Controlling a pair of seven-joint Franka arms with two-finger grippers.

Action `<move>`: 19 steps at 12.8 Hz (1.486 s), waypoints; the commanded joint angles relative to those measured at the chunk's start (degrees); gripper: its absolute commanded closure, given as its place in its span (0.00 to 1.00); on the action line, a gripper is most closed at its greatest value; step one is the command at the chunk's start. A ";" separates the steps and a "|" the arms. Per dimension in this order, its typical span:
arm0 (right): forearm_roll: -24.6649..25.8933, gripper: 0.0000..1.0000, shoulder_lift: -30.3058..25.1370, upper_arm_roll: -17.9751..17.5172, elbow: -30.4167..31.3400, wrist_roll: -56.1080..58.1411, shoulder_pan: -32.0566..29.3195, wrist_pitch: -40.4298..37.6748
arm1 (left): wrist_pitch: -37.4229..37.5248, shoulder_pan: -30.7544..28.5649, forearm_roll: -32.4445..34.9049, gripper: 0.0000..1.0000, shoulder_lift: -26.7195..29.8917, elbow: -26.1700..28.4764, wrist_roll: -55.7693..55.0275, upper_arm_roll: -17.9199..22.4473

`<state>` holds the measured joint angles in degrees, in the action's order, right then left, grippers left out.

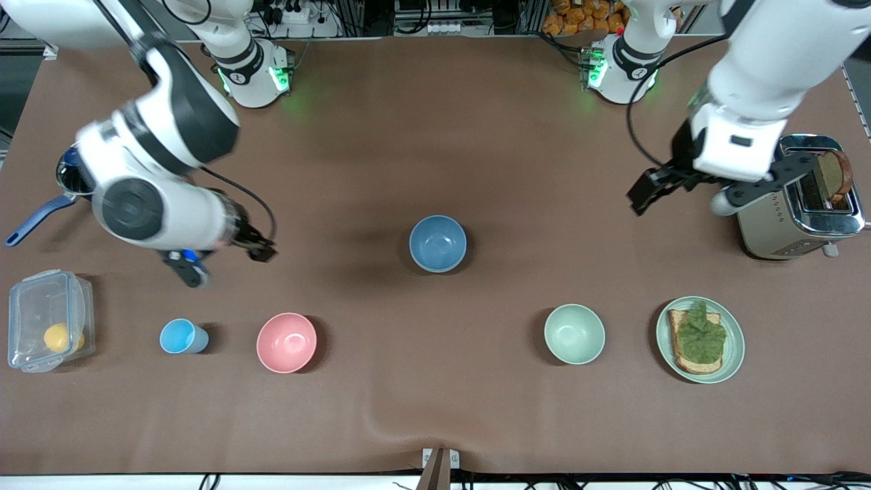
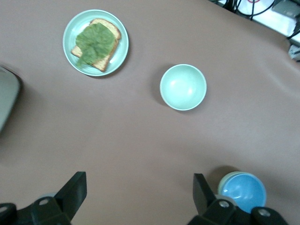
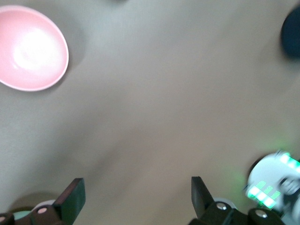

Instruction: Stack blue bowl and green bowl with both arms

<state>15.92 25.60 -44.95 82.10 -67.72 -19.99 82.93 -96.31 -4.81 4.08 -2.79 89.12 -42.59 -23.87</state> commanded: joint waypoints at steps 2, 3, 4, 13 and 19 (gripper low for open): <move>-0.28 0.00 -7.57 7.74 1.14 21.62 -1.90 -0.22 | 4.46 -2.75 -0.04 0.00 1.12 -2.19 8.65 -0.22; -0.45 0.00 -8.19 9.42 0.35 27.49 -1.90 -0.05 | 4.47 -2.31 -0.04 0.00 1.12 -2.20 9.53 1.44; -1.33 0.00 -8.81 10.92 -1.49 34.43 -1.90 -0.04 | 4.47 -1.26 -0.04 0.00 1.12 -2.20 11.72 2.94; -13.20 0.00 -21.18 40.44 4.87 57.00 15.12 11.35 | 11.59 1.12 -1.27 0.00 3.05 1.48 36.60 10.25; -13.29 0.00 -26.39 44.77 10.71 57.70 18.67 13.50 | 9.48 0.95 -4.88 0.00 5.78 3.08 37.58 14.03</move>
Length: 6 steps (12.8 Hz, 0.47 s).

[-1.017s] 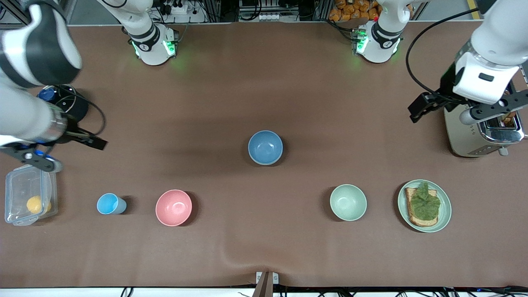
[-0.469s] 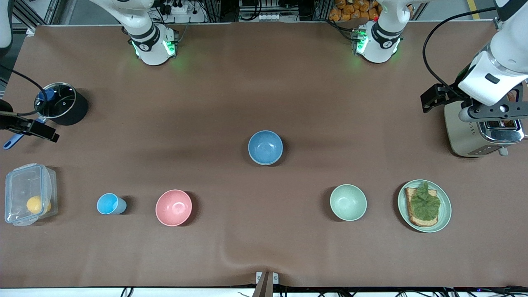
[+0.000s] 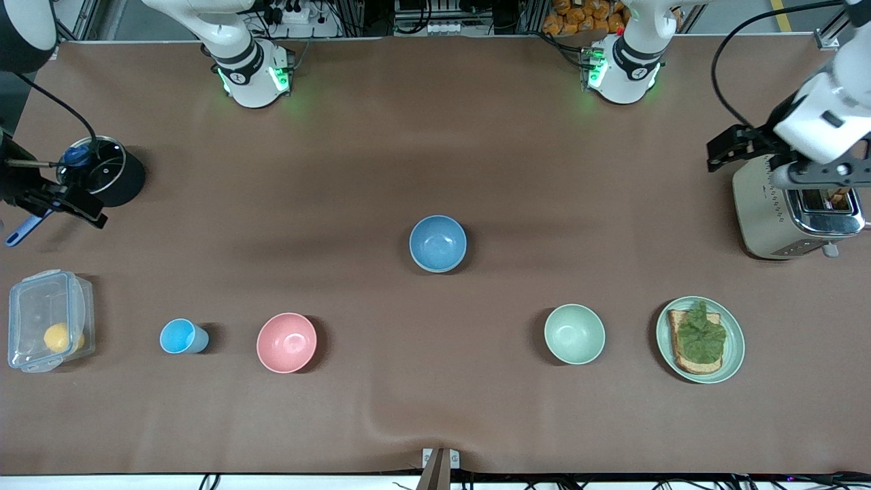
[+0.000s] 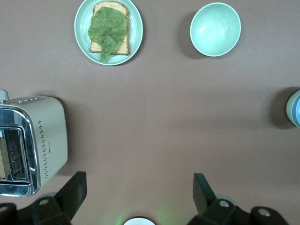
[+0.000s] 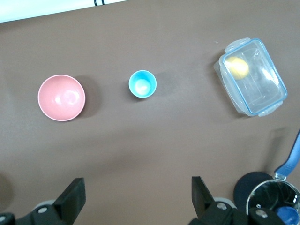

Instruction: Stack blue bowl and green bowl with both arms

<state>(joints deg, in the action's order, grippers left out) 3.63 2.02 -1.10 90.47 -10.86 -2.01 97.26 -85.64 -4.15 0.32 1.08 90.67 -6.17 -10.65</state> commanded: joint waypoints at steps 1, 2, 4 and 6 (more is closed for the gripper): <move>-1.00 0.00 -2.73 1.01 2.35 0.93 0.43 -1.01 | -1.37 0.37 -0.68 0.00 1.82 1.27 0.73 0.81; -1.00 0.00 -2.73 1.02 2.43 1.01 0.26 -1.19 | -1.37 0.37 -0.41 0.00 1.90 1.09 0.03 0.81; -1.00 0.00 -2.55 1.02 2.26 1.63 -0.18 -1.37 | -2.25 0.37 -0.67 0.00 1.82 0.83 0.11 0.89; -1.08 0.00 -2.55 0.40 2.00 1.72 -1.41 -1.28 | -2.25 0.37 -0.67 0.00 1.64 0.30 0.20 0.89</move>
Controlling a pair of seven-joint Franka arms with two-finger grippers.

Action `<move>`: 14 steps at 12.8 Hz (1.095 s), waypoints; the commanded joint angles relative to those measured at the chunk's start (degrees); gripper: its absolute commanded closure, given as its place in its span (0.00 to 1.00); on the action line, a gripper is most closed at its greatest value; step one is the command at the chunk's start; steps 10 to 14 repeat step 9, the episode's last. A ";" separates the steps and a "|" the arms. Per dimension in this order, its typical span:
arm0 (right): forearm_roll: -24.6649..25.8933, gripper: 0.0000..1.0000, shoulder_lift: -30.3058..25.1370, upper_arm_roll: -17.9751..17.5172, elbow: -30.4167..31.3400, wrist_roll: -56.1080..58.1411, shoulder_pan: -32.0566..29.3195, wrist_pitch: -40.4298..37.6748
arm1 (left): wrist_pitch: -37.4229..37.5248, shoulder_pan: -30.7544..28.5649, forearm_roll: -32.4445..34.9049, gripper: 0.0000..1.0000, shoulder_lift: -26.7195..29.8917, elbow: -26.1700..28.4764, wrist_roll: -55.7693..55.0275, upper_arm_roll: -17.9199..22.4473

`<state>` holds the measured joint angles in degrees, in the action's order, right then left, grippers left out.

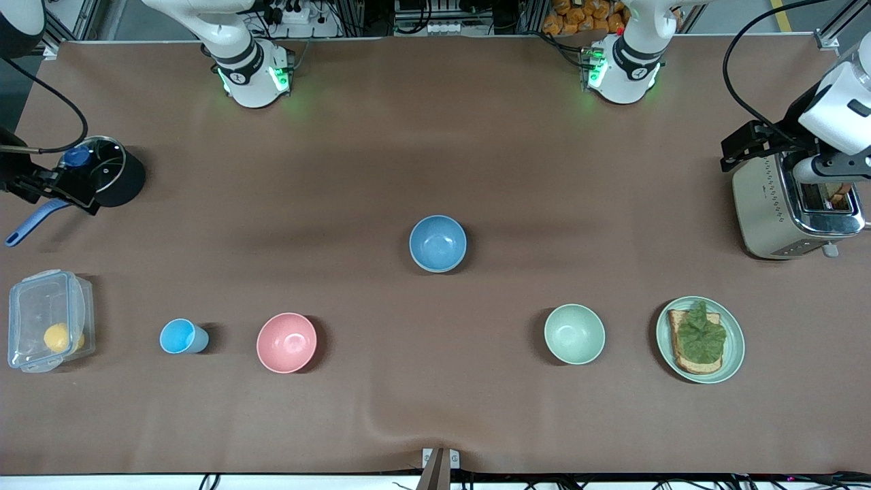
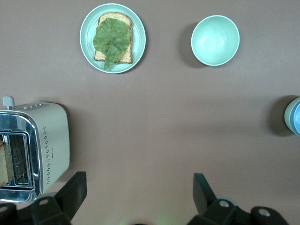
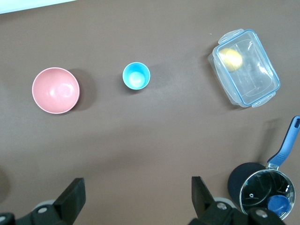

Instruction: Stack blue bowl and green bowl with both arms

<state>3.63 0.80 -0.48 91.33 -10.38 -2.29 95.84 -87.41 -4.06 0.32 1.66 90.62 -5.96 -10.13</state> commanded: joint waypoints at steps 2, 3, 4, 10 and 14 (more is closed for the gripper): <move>-1.08 0.00 -1.32 -0.31 1.13 1.59 -1.31 0.13 | -0.48 0.28 -0.76 0.00 0.98 0.17 0.16 0.37; -1.08 0.00 -1.41 -0.40 1.22 1.60 -1.31 0.13 | -0.48 0.37 -0.84 0.00 1.06 0.09 0.07 0.37; -1.08 0.00 -1.32 -0.40 1.22 1.60 -1.31 0.13 | -0.57 0.37 -0.93 0.00 1.07 0.08 -0.10 0.37; -1.08 0.00 -1.32 -0.57 1.22 1.60 -1.40 0.22 | -1.71 0.37 -0.84 0.00 0.98 -0.71 -0.10 0.37; -1.08 0.00 -1.32 -0.57 1.22 1.60 -1.40 0.22 | -1.71 0.37 -0.84 0.00 0.98 -0.71 -0.10 0.37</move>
